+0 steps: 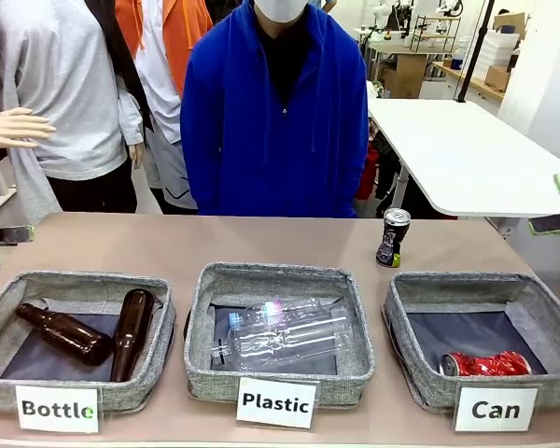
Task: Sort the can waste into the basket.
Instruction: Pick up the can waste from the table and place it in the right Fabric basket.
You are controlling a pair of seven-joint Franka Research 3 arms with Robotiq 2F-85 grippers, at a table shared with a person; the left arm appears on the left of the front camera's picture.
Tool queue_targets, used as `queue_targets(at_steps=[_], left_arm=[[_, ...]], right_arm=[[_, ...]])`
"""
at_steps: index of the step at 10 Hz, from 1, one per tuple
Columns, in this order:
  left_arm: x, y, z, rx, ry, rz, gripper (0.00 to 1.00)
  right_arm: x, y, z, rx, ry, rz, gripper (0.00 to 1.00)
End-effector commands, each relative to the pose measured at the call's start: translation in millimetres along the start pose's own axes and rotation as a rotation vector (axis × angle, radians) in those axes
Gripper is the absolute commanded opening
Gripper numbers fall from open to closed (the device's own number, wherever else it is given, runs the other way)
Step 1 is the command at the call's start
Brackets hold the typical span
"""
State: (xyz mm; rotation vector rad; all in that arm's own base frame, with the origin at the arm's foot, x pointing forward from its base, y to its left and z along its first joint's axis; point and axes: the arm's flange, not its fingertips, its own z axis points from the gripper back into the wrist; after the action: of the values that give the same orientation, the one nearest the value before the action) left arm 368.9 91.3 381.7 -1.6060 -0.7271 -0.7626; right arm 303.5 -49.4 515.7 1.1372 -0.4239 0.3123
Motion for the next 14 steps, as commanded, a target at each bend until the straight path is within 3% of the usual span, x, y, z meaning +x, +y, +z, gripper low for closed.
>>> queue_targets(at_steps=[1, 2, 4, 5, 8, 9, 10, 12, 14], left_arm=[[-0.7, -4.1, -2.2, 0.009, -0.001, 0.006, 1.0], [-0.7, -4.1, -2.2, 0.009, -0.001, 0.006, 1.0], [-0.7, -4.1, -2.2, 0.009, -0.001, 0.006, 1.0], [-0.7, -4.1, -2.2, 0.009, -0.001, 0.006, 1.0], [-0.7, -4.1, -2.2, 0.009, -0.001, 0.006, 1.0], [-0.7, -4.1, -2.2, 0.009, -0.001, 0.006, 1.0], [-0.7, -4.1, -2.2, 0.009, -0.001, 0.006, 1.0], [-0.7, -4.1, -2.2, 0.009, -0.001, 0.006, 1.0], [-0.7, -4.1, -2.2, 0.009, -0.001, 0.006, 1.0]], right_arm=[[43.3, -64.9, -16.3, -0.68, -0.188, 0.476, 1.0], [50.9, -82.4, -30.1, -0.676, -0.126, 0.496, 1.0], [53.9, -102.6, -49.7, -0.682, 0.02, 0.387, 1.0], [49.2, -76.7, -22.7, -0.375, 0.026, 0.351, 1.0], [49.2, -76.7, -22.7, -0.375, 0.026, 0.351, 1.0], [51.3, -87.4, -29.5, -0.415, 0.018, 0.39, 1.0], [79.5, -114.5, -33.3, -0.404, 0.025, 0.414, 1.0], [113.5, -155.8, -39.0, -0.28, 0.082, 0.584, 1.0], [135.0, -200.2, -51.8, -0.354, 0.114, 0.625, 1.0]])
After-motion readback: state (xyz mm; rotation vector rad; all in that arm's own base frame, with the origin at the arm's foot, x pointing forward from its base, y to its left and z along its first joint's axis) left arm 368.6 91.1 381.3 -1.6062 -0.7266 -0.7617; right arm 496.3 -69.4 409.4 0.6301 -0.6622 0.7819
